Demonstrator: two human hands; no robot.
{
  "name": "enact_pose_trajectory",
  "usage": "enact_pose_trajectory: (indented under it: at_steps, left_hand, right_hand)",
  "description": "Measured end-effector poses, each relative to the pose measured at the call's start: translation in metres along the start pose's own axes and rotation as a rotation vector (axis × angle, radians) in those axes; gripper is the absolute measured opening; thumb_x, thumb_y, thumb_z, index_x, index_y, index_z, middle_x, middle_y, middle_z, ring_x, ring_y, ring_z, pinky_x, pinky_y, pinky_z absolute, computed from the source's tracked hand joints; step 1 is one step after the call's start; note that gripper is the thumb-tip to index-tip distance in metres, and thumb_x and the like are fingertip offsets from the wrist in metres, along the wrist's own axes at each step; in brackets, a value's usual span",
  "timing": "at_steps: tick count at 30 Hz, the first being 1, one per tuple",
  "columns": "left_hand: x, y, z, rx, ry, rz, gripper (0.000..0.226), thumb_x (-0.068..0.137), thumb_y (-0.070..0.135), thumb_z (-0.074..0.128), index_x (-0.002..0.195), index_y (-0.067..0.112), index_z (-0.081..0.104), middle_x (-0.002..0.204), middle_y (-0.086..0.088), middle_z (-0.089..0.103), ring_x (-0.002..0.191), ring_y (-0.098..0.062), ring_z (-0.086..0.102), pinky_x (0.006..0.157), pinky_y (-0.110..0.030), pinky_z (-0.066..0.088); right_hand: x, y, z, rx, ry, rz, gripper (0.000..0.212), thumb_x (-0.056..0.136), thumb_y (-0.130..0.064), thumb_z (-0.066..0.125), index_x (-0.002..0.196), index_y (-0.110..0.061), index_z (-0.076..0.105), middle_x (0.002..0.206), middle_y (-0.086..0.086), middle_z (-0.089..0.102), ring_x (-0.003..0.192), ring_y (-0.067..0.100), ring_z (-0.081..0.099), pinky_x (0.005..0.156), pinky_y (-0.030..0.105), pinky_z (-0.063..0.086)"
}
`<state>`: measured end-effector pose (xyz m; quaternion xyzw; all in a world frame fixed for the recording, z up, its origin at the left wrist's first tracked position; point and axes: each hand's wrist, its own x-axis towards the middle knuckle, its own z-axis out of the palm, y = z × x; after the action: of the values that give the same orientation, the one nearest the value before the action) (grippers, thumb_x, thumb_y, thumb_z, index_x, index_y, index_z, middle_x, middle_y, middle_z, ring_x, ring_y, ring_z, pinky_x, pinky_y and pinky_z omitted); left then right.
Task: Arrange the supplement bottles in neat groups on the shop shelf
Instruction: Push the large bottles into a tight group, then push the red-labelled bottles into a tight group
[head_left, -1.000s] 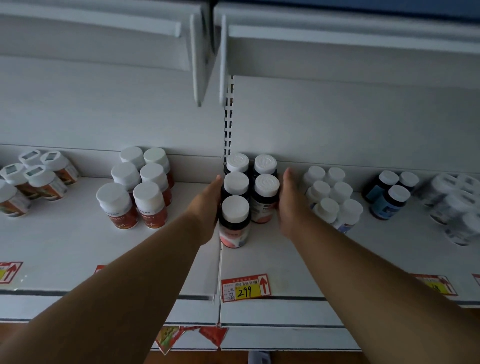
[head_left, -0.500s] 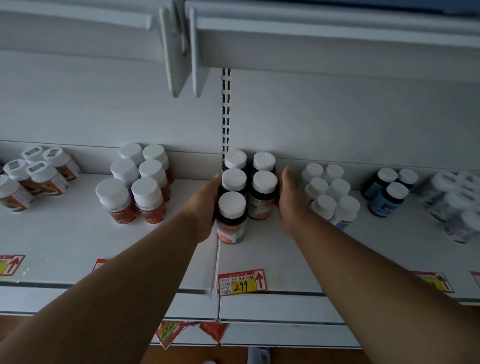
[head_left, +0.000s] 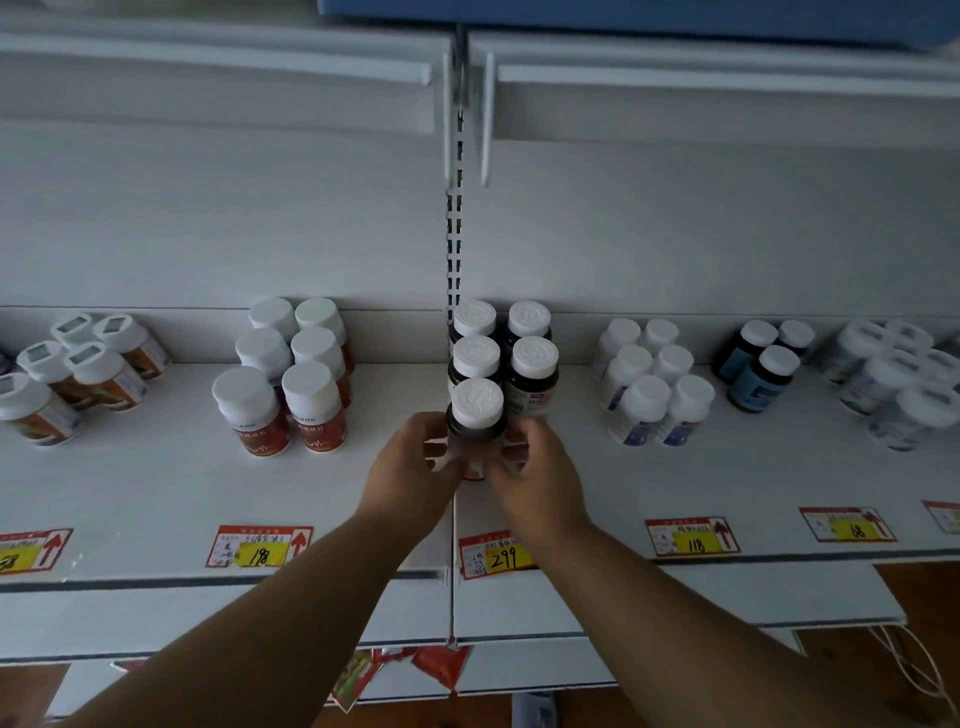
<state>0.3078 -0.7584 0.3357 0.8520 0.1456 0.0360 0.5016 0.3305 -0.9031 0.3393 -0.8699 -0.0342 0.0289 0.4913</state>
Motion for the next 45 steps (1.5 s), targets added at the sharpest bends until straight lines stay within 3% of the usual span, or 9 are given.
enact_pose_trajectory:
  at_steps: [7, 14, 21, 25, 32, 36, 38, 41, 45]
  left_hand:
    - [0.005, -0.004, -0.004, 0.054, -0.022, 0.036, 0.033, 0.087, 0.035, 0.072, 0.117, 0.032, 0.058, 0.108, 0.016, 0.068, 0.094, -0.004, 0.066, 0.081, -0.026, 0.053]
    - [-0.014, -0.003, -0.012, 0.088, 0.015, 0.041, 0.051, 0.084, 0.034, 0.077, 0.128, 0.024, 0.053, 0.113, 0.011, 0.064, 0.096, -0.007, 0.062, 0.08, -0.019, 0.046]
    - [-0.062, 0.0, -0.035, 0.09, 0.162, 0.082, 0.036, 0.089, 0.025, 0.071, 0.123, 0.025, 0.058, 0.109, 0.013, 0.065, 0.098, -0.004, 0.062, 0.088, -0.022, 0.051]
    - [-0.082, -0.008, -0.056, 0.071, 0.205, 0.047, 0.034, 0.09, 0.022, 0.07, 0.121, 0.029, 0.057, 0.107, 0.019, 0.064, 0.097, 0.001, 0.062, 0.084, -0.016, 0.05]
    - [-0.074, -0.036, -0.123, -0.035, 0.366, 0.023, 0.025, 0.092, 0.021, 0.068, 0.11, 0.033, 0.058, 0.101, 0.021, 0.065, 0.094, 0.003, 0.061, 0.078, -0.009, 0.044]
    - [-0.046, -0.051, -0.172, -0.307, 0.479, -0.087, 0.017, 0.099, 0.026, 0.057, 0.115, 0.032, 0.057, 0.107, 0.015, 0.063, 0.1, -0.004, 0.059, 0.083, -0.022, 0.045]
    - [-0.018, -0.062, -0.193, -0.478, 0.384, -0.201, 0.022, 0.102, 0.033, 0.05, 0.123, 0.032, 0.055, 0.121, 0.008, 0.062, 0.11, -0.011, 0.057, 0.09, -0.032, 0.042]
    - [0.031, -0.068, -0.214, -0.739, 0.145, -0.385, 0.04, 0.102, 0.043, 0.046, 0.141, 0.032, 0.048, 0.147, 0.003, 0.05, 0.135, -0.022, 0.045, 0.11, -0.042, 0.032]
    - [0.079, -0.066, -0.216, -0.822, -0.032, -0.473, 0.058, 0.098, 0.05, 0.052, 0.149, 0.025, 0.04, 0.156, 0.003, 0.04, 0.144, -0.019, 0.036, 0.118, -0.041, 0.023]
  right_hand:
    - [-0.002, -0.001, 0.005, -0.064, 0.075, -0.033, 0.032, 0.086, -0.032, 0.071, 0.111, -0.018, 0.058, 0.106, -0.001, 0.065, 0.098, 0.016, 0.061, 0.08, 0.032, 0.049]
    - [-0.02, -0.01, 0.002, -0.045, 0.117, -0.044, 0.032, 0.084, -0.04, 0.072, 0.104, -0.022, 0.055, 0.103, -0.005, 0.061, 0.092, 0.008, 0.058, 0.069, 0.021, 0.041]
    - [-0.052, -0.022, 0.014, 0.031, -0.041, -0.121, 0.016, 0.092, -0.033, 0.065, 0.104, -0.024, 0.061, 0.097, -0.008, 0.065, 0.088, 0.004, 0.061, 0.076, 0.023, 0.051]
    - [-0.063, -0.039, 0.028, 0.016, -0.147, -0.2, 0.019, 0.093, -0.031, 0.064, 0.111, -0.029, 0.057, 0.104, -0.013, 0.063, 0.092, -0.003, 0.058, 0.075, 0.01, 0.044]
    - [-0.045, -0.078, 0.087, 0.077, -0.116, -0.178, 0.025, 0.1, -0.034, 0.051, 0.122, -0.023, 0.057, 0.116, -0.011, 0.06, 0.1, -0.002, 0.054, 0.08, 0.007, 0.04]
    - [-0.027, -0.109, 0.123, 0.256, -0.052, -0.083, 0.027, 0.1, -0.046, 0.041, 0.122, -0.034, 0.051, 0.112, -0.023, 0.053, 0.1, -0.017, 0.048, 0.082, 0.007, 0.036]
    - [-0.012, -0.123, 0.136, 0.393, -0.019, -0.001, 0.032, 0.096, -0.058, 0.034, 0.119, -0.043, 0.049, 0.111, -0.026, 0.053, 0.104, -0.012, 0.051, 0.086, 0.014, 0.037]
    - [0.028, -0.127, 0.15, 0.532, -0.004, 0.182, 0.062, 0.093, -0.071, 0.024, 0.14, -0.037, 0.047, 0.141, -0.013, 0.05, 0.129, 0.011, 0.047, 0.109, 0.036, 0.035]
    - [0.078, -0.122, 0.155, 0.708, -0.101, 0.356, 0.074, 0.092, -0.075, 0.019, 0.142, -0.031, 0.05, 0.144, -0.005, 0.054, 0.128, 0.015, 0.052, 0.112, 0.039, 0.034]
